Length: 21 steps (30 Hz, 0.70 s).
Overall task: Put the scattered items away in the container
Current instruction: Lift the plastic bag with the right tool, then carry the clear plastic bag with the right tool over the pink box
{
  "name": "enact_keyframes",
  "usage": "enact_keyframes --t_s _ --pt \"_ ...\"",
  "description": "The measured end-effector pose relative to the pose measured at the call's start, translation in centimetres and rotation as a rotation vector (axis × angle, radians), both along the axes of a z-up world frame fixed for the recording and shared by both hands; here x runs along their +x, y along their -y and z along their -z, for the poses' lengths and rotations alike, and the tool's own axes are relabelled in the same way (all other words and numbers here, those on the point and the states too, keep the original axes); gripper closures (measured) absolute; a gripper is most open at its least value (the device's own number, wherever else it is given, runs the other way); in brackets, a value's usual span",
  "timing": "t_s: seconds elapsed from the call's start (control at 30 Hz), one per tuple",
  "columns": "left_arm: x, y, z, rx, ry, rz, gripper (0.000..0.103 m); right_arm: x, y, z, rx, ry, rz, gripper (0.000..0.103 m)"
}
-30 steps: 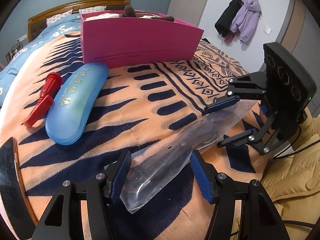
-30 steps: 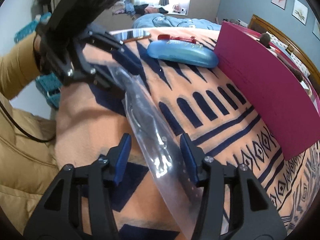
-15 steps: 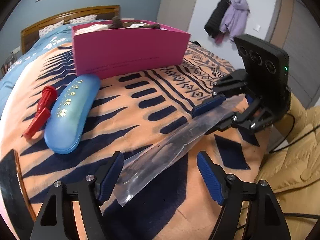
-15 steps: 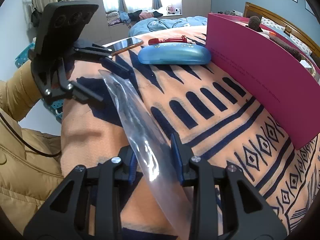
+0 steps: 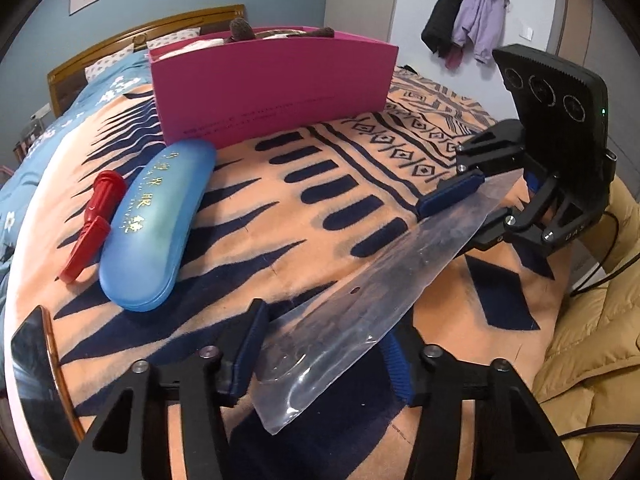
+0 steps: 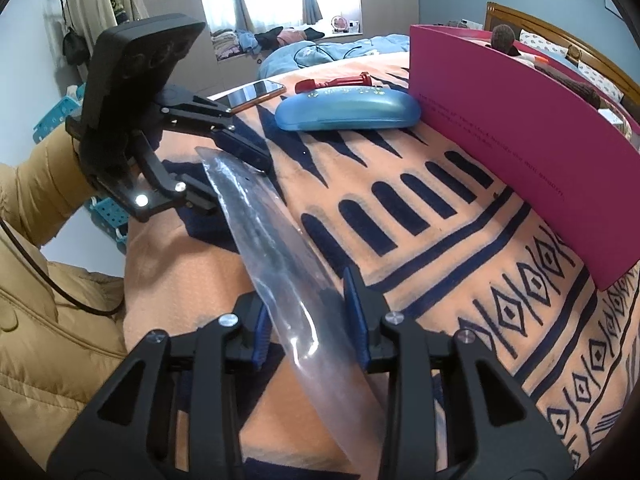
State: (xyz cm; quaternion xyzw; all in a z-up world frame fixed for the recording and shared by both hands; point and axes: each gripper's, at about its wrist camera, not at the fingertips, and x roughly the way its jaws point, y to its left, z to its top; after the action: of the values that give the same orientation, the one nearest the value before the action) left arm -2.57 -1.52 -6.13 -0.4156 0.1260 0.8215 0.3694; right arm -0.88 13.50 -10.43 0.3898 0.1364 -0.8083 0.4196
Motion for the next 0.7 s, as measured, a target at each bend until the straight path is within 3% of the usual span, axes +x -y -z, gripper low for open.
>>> enact_keyframes --t_s 0.7 --pt "-1.4 -1.6 -3.8 0.093 -0.069 0.007 0.055 -0.3 -2.2 -3.4 -0.033 -0.105 0.084 0.070"
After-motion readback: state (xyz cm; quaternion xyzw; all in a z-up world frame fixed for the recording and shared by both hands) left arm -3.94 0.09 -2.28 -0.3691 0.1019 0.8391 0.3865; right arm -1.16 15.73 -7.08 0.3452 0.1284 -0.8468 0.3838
